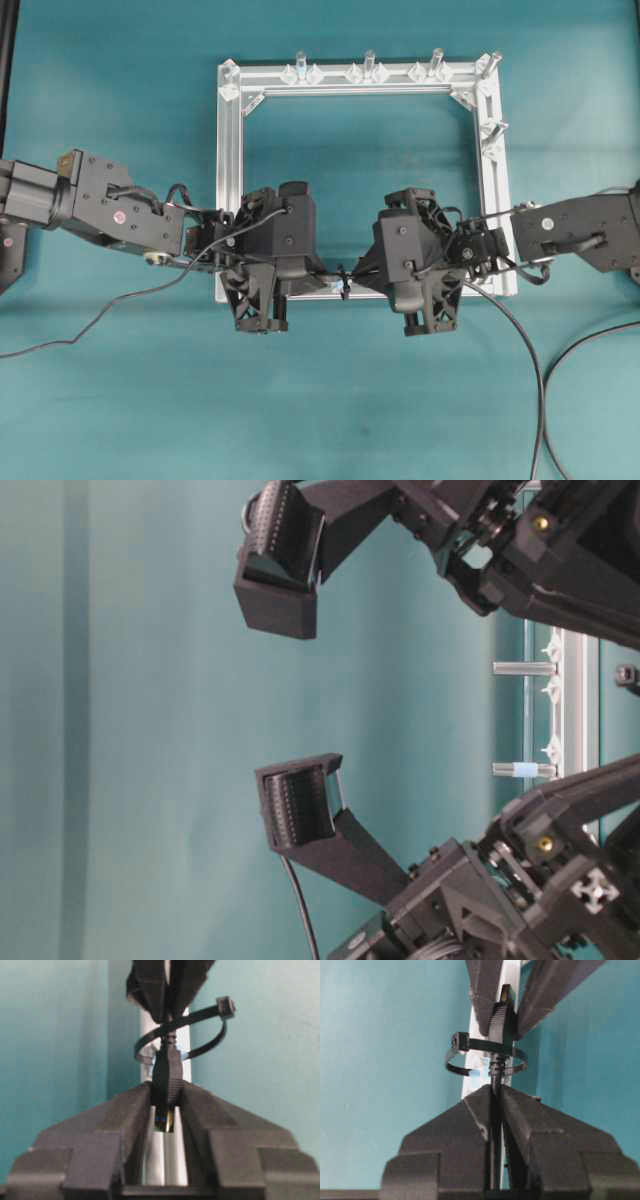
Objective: Insert the wire through the string loop located in the center.
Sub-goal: 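Pull the plug through the loop with the left gripper, moving away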
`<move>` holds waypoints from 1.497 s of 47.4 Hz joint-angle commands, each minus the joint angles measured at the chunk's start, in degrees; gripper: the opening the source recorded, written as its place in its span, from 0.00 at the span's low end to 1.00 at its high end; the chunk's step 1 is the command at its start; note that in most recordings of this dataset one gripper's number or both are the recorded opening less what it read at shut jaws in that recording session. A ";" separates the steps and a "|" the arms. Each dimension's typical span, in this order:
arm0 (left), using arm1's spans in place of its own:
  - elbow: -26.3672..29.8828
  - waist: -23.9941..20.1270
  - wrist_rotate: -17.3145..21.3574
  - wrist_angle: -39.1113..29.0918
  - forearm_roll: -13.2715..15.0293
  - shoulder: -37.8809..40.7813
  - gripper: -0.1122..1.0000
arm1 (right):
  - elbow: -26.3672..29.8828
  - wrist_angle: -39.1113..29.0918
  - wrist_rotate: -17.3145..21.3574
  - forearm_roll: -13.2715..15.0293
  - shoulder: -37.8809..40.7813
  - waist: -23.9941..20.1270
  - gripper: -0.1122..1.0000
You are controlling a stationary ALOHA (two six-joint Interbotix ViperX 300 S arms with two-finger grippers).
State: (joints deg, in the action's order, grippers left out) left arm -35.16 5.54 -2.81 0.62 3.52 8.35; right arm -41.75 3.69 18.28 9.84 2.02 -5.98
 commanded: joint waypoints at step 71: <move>1.05 -0.97 1.58 0.79 -0.18 -1.32 0.26 | 1.93 0.97 3.34 0.00 -0.79 0.00 0.17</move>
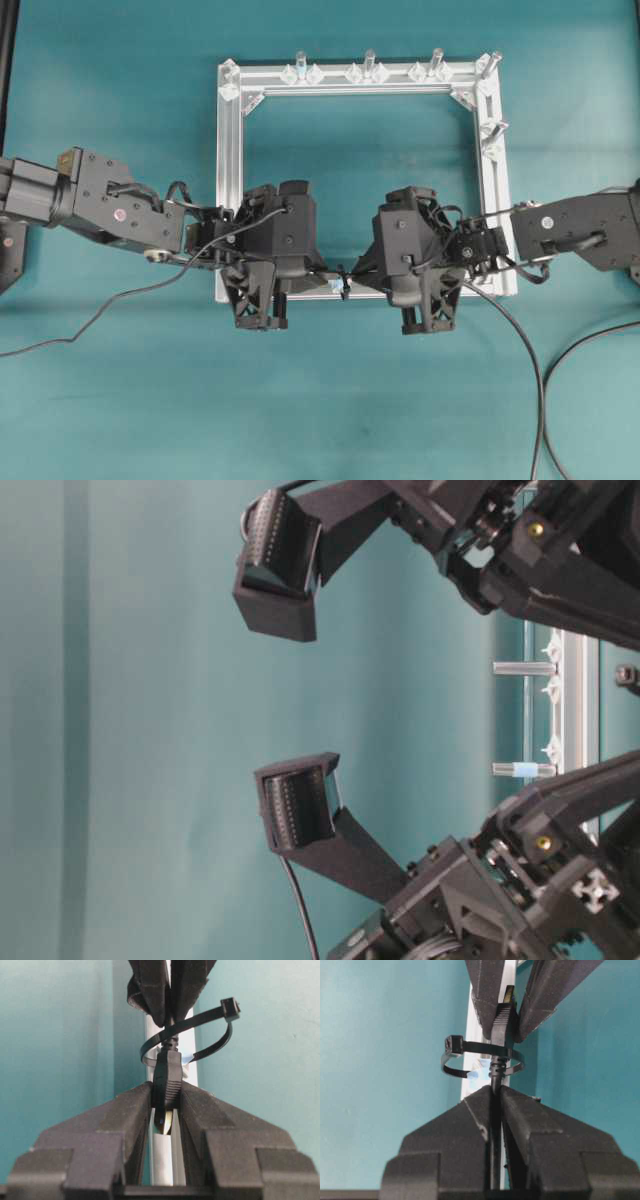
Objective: Insert the wire through the string loop located in the center.
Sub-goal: 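Pull the plug through the loop with the left gripper, moving away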
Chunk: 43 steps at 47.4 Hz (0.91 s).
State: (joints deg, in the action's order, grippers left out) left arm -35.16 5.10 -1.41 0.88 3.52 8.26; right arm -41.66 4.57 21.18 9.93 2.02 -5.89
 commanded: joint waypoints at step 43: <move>0.79 -0.53 0.18 0.26 -0.18 -1.49 0.23 | 2.37 -4.66 0.97 0.00 -0.79 -0.18 0.82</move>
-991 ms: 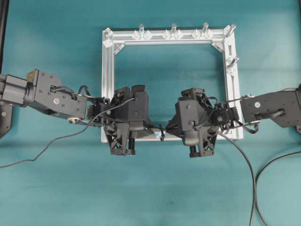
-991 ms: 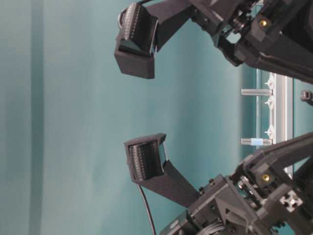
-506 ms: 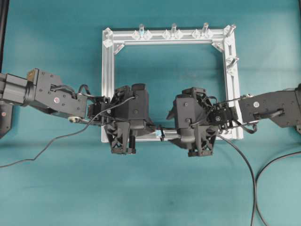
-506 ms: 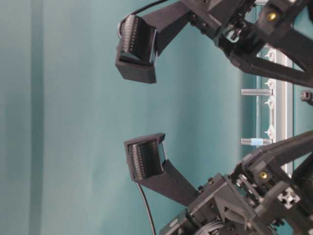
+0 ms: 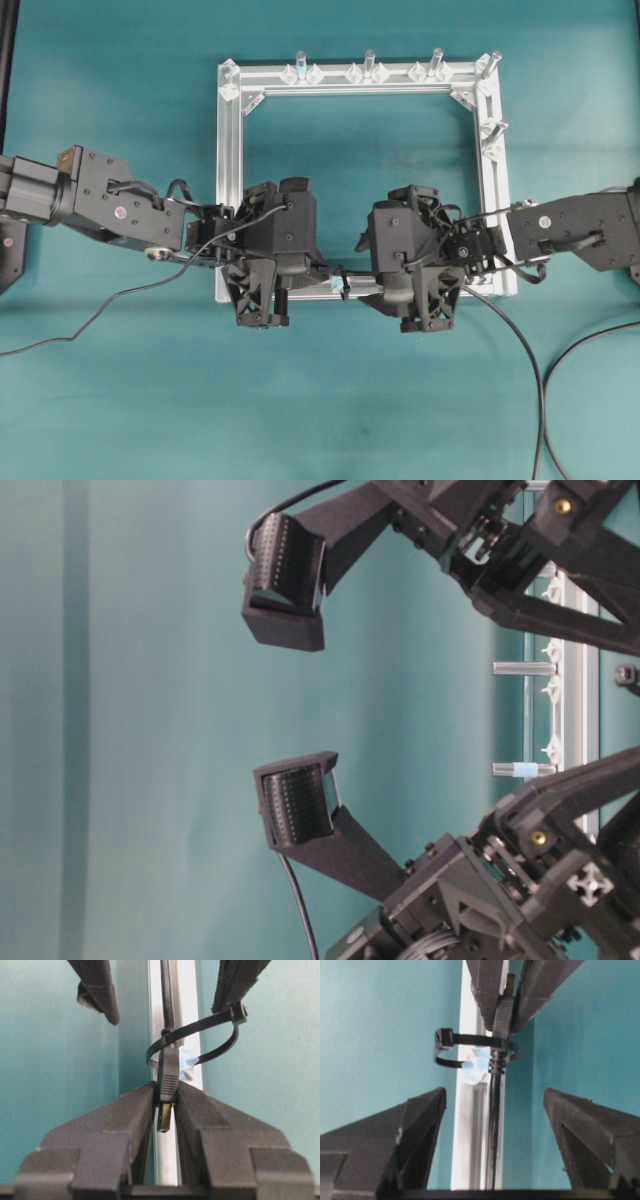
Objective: Insert the wire through the string loop located in the center.
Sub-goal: 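Pull the plug through the loop with the left gripper, moving away, then open the right gripper and release the cable, left gripper holding plug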
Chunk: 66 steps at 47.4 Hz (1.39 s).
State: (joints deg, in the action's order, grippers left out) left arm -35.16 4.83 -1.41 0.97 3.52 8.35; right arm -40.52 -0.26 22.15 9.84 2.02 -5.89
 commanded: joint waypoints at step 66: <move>-12.48 0.70 -0.44 -9.32 0.09 -17.49 0.23 | -1.58 0.09 0.00 0.18 -4.39 -0.18 0.82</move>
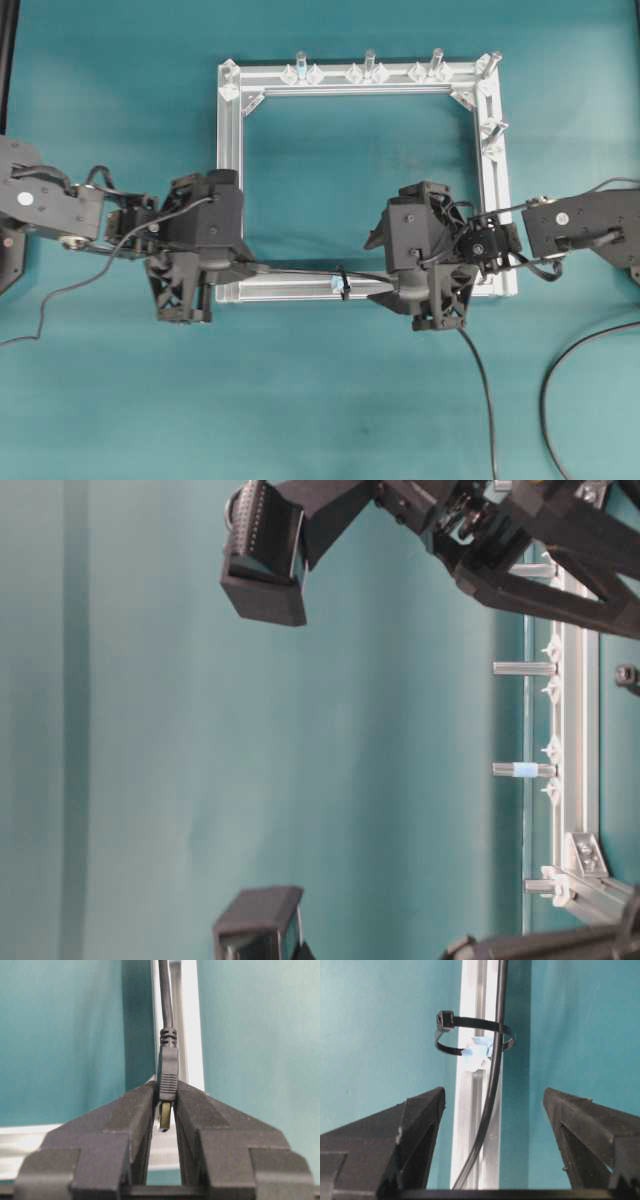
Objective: Insert the wire through the string loop located in the center.
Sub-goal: 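Open the right gripper and release the cable, left gripper holding plug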
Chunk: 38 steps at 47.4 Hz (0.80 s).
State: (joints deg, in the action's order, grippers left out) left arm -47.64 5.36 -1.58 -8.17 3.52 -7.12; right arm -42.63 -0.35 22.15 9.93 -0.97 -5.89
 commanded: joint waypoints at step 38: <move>-13.10 0.26 -6.15 -0.53 0.09 -15.82 0.23 | 0.97 0.18 0.00 0.18 -1.41 -0.09 0.82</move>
State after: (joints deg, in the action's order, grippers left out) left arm -60.21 5.45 -7.21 -8.88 3.52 -20.83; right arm -42.63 -0.35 22.15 10.02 -0.97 -5.89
